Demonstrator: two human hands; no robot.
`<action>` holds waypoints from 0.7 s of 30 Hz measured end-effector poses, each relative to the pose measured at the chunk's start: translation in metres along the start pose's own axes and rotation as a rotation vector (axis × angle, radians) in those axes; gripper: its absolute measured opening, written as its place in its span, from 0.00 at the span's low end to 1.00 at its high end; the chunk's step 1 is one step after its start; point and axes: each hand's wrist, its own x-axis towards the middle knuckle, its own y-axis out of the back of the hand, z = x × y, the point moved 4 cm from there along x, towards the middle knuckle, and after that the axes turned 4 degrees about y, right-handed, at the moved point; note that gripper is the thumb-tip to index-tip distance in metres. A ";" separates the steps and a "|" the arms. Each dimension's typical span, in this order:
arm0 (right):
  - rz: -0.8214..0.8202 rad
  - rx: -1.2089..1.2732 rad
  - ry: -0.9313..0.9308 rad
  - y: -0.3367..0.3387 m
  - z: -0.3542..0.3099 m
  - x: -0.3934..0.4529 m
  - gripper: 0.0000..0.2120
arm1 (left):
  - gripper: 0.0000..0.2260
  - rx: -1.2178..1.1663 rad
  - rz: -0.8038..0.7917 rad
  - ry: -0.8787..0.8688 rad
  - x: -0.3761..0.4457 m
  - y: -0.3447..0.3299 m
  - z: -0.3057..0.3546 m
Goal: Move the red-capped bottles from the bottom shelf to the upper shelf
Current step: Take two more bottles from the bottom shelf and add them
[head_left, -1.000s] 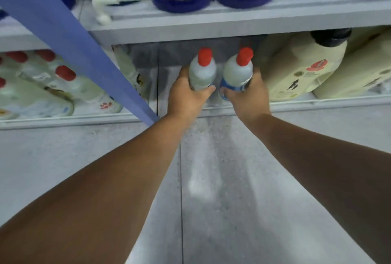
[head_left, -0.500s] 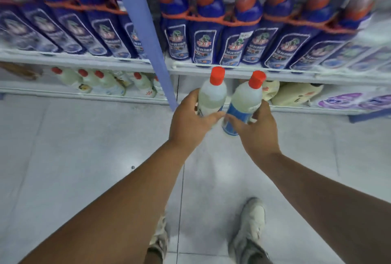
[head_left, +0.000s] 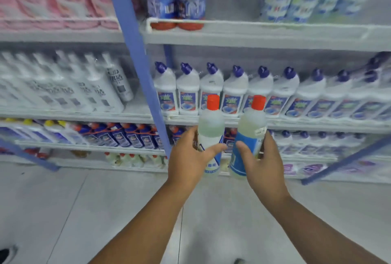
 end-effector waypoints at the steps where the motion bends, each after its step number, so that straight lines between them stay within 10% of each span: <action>1: 0.007 0.022 0.013 0.016 -0.018 0.005 0.17 | 0.23 -0.006 0.009 -0.016 -0.005 -0.001 0.026; 21: 0.060 0.043 0.141 0.299 -0.125 0.150 0.22 | 0.23 0.041 0.229 -0.120 -0.015 -0.145 0.348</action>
